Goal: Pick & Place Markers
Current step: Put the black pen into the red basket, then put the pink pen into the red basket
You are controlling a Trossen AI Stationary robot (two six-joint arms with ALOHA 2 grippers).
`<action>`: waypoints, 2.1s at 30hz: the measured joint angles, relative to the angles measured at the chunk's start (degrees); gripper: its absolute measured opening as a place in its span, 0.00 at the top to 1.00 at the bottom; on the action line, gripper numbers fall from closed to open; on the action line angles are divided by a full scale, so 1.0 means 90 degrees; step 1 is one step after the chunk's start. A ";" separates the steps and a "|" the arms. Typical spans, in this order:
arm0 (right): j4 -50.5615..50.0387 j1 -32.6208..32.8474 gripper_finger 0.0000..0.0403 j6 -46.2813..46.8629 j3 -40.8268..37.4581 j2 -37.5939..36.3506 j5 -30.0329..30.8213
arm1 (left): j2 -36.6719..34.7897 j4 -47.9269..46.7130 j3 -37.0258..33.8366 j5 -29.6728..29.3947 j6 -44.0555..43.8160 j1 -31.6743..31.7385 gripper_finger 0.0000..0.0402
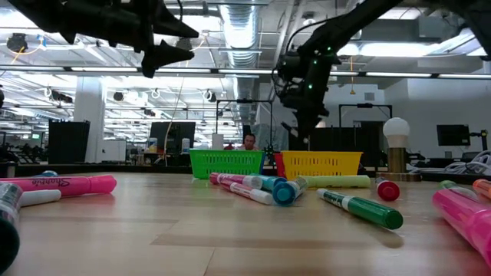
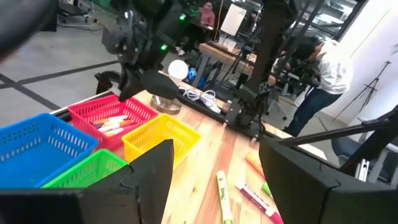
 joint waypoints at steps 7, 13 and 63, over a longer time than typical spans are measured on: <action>-0.0584 -0.0048 0.90 -0.0534 0.0020 0.0302 0.0180 | 0.0001 0.0048 -0.0138 0.0000 0.0005 0.0000 0.42; -0.0718 -0.0053 0.90 -0.0823 0.0017 0.0369 0.0169 | 0.0001 0.0195 -0.0294 0.0002 0.0015 0.0000 0.41; -0.1797 0.5391 0.81 0.1585 -0.0023 -0.3547 -0.1018 | 0.0003 0.0330 -0.0312 0.0005 -0.0102 0.0000 0.41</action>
